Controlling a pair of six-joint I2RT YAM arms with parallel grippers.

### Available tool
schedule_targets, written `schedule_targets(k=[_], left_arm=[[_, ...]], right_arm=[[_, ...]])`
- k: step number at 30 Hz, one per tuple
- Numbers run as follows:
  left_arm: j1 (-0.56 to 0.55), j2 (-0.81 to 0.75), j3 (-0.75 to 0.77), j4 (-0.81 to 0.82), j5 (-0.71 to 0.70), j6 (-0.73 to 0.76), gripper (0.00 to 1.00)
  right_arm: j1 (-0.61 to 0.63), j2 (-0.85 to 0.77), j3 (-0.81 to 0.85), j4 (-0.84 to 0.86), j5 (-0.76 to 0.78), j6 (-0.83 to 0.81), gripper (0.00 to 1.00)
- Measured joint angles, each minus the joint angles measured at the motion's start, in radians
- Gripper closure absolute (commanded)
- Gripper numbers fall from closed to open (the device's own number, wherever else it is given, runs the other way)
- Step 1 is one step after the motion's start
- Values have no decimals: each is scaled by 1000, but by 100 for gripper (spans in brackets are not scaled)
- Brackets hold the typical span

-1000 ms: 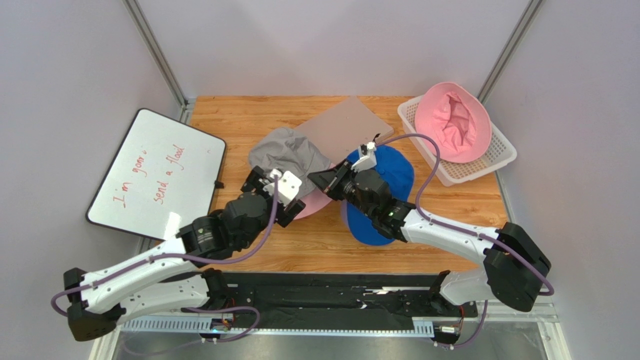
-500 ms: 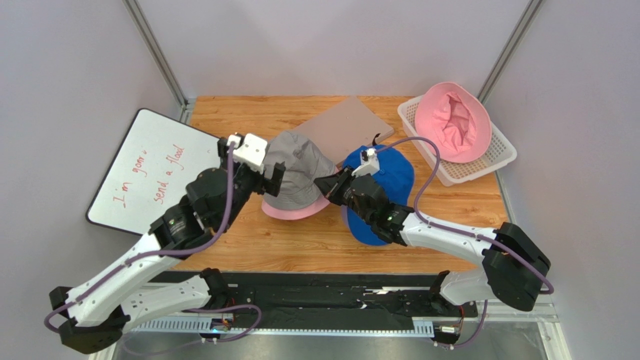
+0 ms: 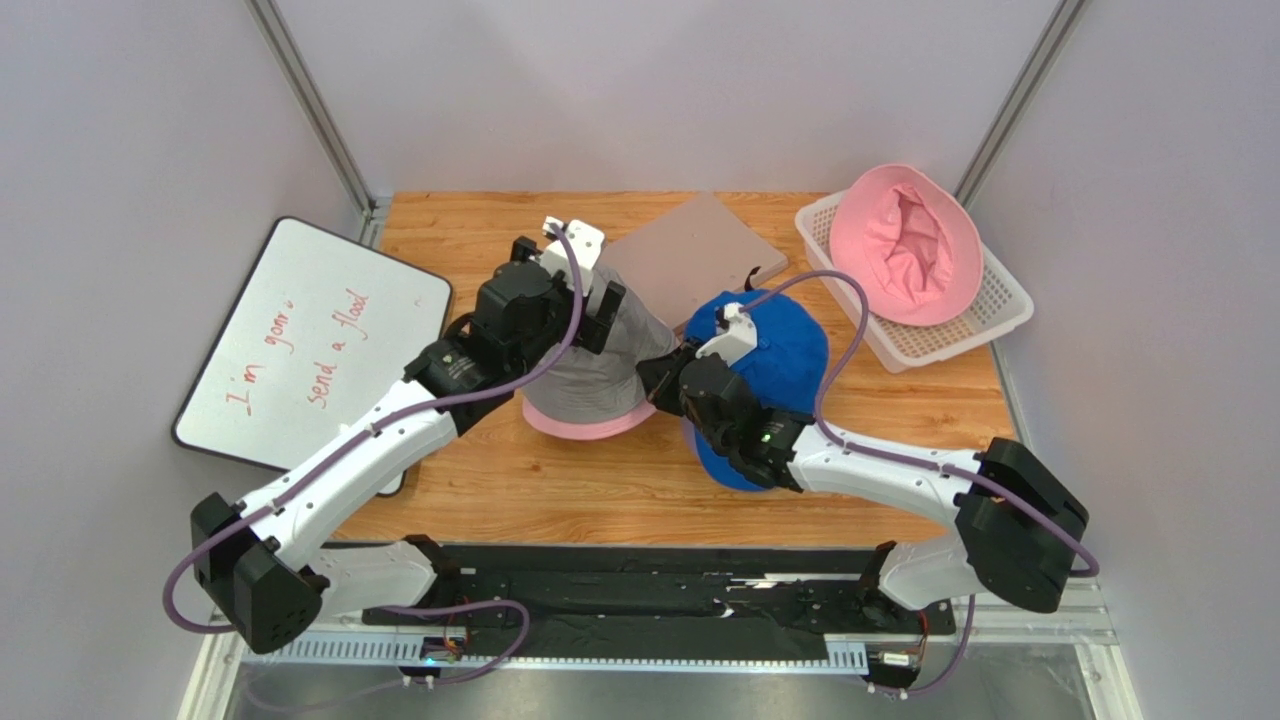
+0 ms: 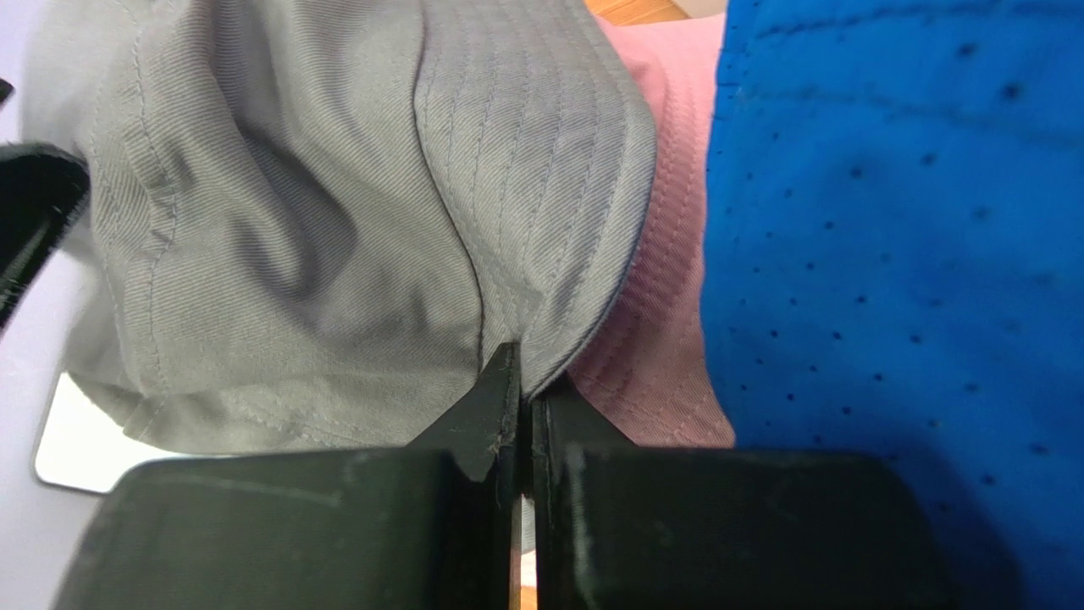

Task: Stack the hats
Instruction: Stack the hat on the hat.

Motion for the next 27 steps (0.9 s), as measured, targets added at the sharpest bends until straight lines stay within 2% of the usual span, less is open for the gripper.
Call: schedule_targets(k=[12, 22, 27], left_arm=[[27, 61, 5, 81, 62, -8, 0], [46, 86, -35, 119, 77, -32, 0], [55, 87, -54, 136, 77, -51, 0]], right_arm=[[46, 89, 42, -51, 99, -29, 100], [56, 97, 57, -98, 112, -84, 100], [62, 165, 117, -108, 105, -121, 100]])
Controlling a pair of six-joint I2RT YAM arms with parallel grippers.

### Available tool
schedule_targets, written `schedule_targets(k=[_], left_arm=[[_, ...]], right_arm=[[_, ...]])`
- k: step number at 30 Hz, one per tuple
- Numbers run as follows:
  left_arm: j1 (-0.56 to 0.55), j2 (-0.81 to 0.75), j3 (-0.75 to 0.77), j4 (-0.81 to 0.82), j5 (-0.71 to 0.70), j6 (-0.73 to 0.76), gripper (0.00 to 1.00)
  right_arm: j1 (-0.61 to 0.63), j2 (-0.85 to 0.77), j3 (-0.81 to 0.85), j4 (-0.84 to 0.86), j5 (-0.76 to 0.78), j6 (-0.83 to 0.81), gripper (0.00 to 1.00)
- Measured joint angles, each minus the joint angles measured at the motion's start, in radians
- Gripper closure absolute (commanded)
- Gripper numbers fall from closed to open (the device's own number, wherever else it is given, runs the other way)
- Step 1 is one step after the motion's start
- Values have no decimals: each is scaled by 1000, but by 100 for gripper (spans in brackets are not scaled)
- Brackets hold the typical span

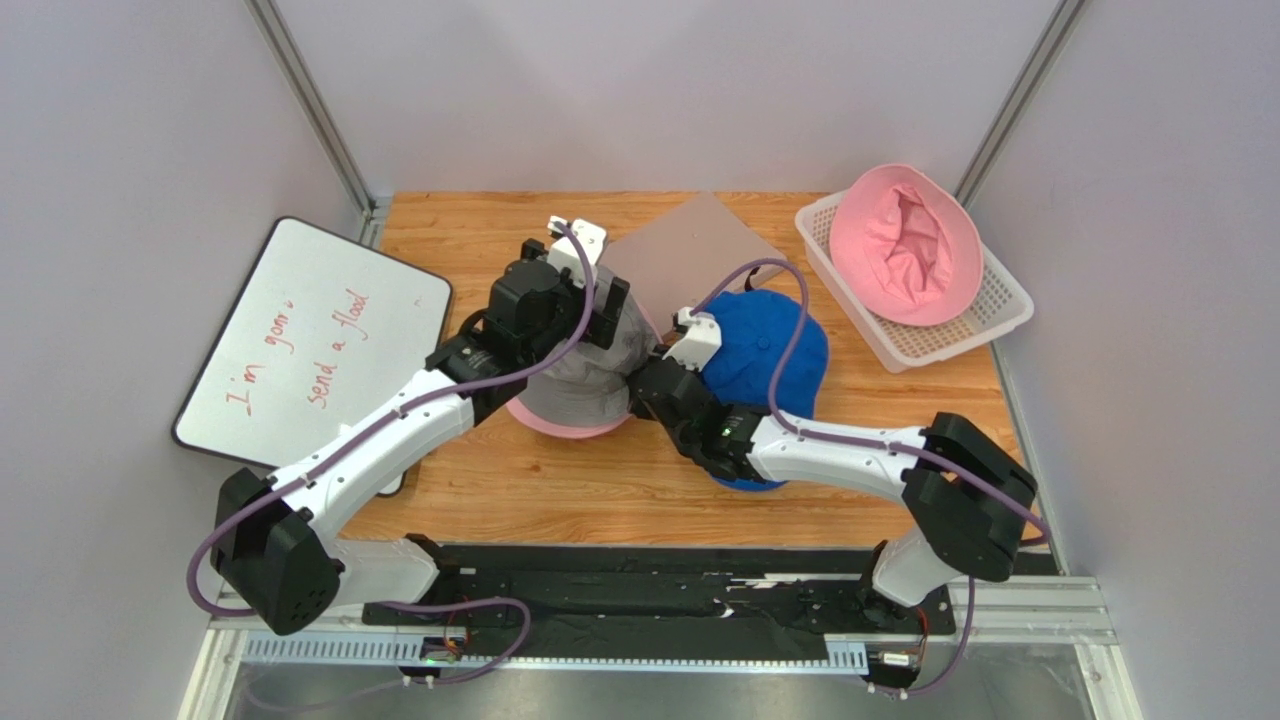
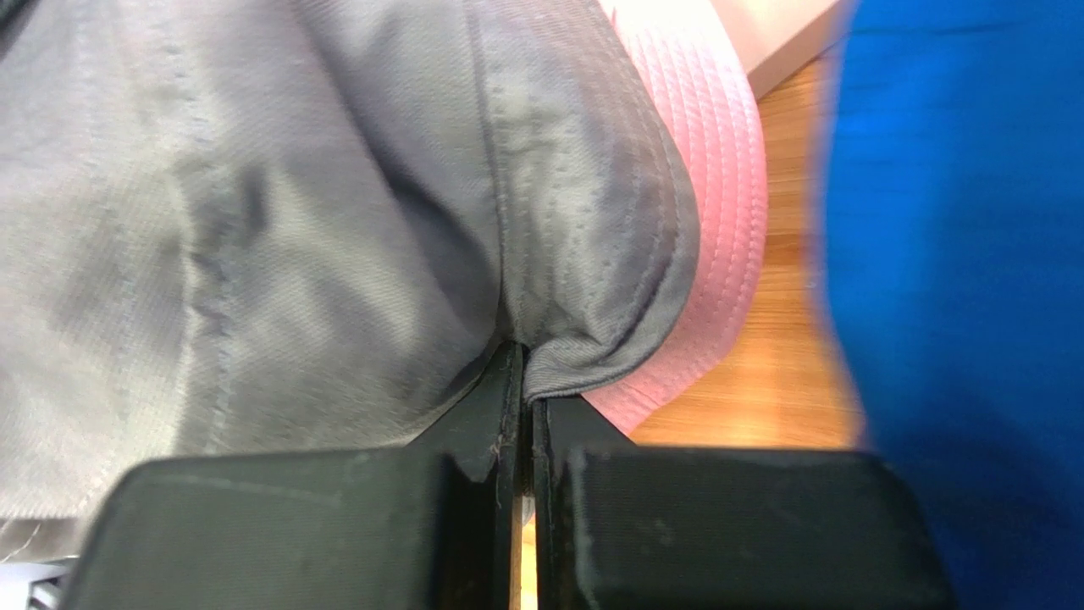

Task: Stack the hats
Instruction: Stack the hat on the hat.

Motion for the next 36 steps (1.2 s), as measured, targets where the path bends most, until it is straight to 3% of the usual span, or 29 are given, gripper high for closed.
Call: schedule_targets(k=[17, 25, 31, 36], left_arm=[[101, -117, -111, 27, -14, -37, 0], [118, -336, -107, -20, -56, -113, 0], [307, -397, -150, -56, -50, -257, 1], [490, -450, -312, -108, 44, -382, 10]], right_arm=[[51, 116, 145, -34, -26, -96, 100], [47, 116, 147, -37, -39, -100, 100], [8, 121, 154, -43, -97, -99, 99], [-6, 121, 154, -43, -129, -99, 99]])
